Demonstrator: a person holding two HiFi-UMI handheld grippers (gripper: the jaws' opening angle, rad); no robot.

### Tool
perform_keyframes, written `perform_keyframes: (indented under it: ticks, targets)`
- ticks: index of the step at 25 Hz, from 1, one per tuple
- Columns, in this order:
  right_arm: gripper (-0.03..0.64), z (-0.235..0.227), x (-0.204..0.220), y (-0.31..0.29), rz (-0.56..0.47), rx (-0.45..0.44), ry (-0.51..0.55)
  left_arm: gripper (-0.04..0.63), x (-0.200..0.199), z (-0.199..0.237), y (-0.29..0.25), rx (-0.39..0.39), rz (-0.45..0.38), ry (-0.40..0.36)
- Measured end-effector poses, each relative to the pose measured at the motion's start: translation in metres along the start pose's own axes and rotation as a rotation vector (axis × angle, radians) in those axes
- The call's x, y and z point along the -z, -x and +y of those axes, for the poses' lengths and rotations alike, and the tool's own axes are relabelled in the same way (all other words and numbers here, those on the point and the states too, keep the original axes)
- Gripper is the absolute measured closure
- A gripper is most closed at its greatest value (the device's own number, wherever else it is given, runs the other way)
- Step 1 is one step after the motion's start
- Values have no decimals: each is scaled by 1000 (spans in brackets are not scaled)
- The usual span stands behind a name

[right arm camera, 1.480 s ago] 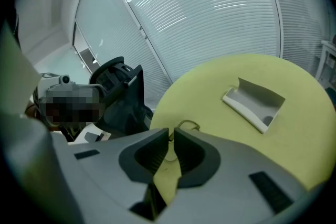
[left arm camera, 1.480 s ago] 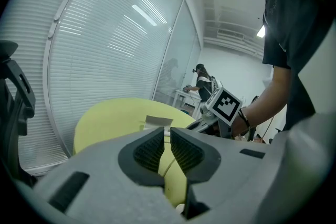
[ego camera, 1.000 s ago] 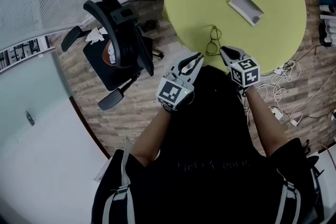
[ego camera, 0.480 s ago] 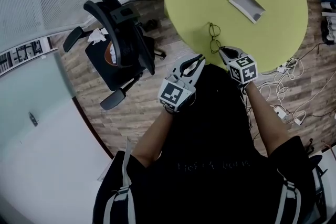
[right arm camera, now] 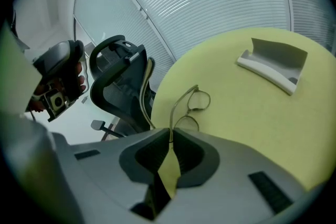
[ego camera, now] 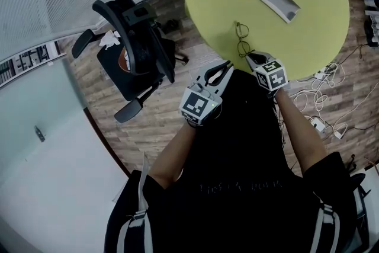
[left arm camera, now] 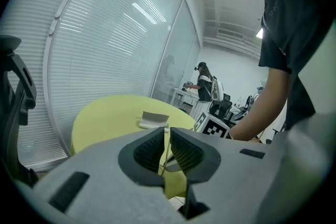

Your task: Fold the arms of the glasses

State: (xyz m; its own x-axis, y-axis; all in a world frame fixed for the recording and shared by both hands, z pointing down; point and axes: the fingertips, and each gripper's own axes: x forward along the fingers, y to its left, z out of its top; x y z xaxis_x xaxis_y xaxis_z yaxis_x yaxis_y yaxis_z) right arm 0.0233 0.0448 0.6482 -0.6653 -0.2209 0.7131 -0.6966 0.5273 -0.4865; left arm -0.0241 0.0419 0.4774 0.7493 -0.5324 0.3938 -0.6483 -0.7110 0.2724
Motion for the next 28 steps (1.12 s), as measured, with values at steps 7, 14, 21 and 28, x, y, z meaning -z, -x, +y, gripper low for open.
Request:
perform_keyframes:
  ticks: [7, 14, 21, 28]
  targets:
    - [583, -6, 16, -11, 41, 3, 8, 575, 7, 0, -2, -5, 15, 12]
    - [583, -13, 18, -22, 61, 4, 7, 575, 18, -4, -9, 31, 51, 35]
    - [583, -13, 19, -28, 80, 5, -1, 575, 17, -6, -11, 36, 53, 37]
    - [583, -14, 20, -31, 99, 5, -1, 575, 21, -4, -10, 30, 58, 43]
